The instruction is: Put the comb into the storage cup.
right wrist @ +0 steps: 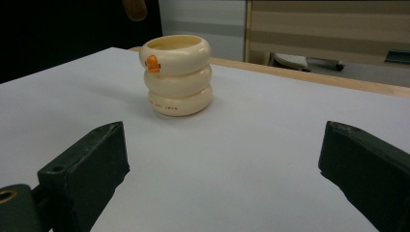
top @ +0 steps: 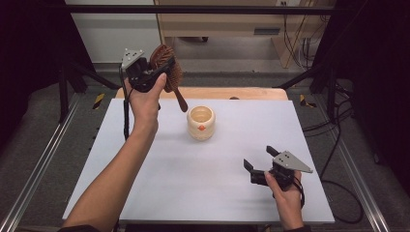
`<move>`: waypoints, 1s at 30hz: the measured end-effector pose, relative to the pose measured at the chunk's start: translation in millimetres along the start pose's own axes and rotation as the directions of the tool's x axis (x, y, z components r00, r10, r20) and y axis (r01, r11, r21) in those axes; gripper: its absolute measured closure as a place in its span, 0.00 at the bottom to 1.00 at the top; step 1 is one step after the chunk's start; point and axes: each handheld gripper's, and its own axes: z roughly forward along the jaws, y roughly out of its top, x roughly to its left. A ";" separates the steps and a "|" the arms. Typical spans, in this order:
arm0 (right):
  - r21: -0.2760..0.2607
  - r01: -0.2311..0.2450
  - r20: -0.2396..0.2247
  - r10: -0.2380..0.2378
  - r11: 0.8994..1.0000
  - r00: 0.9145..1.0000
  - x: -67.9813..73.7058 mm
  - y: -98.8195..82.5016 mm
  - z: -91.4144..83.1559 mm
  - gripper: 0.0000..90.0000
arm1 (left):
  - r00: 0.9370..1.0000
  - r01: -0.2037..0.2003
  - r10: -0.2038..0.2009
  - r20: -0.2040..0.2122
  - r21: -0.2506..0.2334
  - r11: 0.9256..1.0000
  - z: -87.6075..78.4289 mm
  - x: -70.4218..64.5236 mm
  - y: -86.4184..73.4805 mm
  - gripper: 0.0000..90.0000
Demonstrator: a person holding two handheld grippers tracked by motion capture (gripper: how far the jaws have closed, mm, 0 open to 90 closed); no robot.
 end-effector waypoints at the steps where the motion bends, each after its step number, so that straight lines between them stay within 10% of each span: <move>1: 0.000 0.005 0.000 -0.005 1.000 1.000 -0.4 -0.1 0.1 0.04 | 1.000 0.005 -0.005 0.001 0.002 1.000 1.9 -0.4 -0.8 0.56; 30: -0.001 -0.013 -0.002 0.013 1.000 1.000 -3.0 0.0 -0.5 0.04 | 1.000 -0.014 0.012 0.028 0.062 0.998 35.3 -18.9 -29.9 0.56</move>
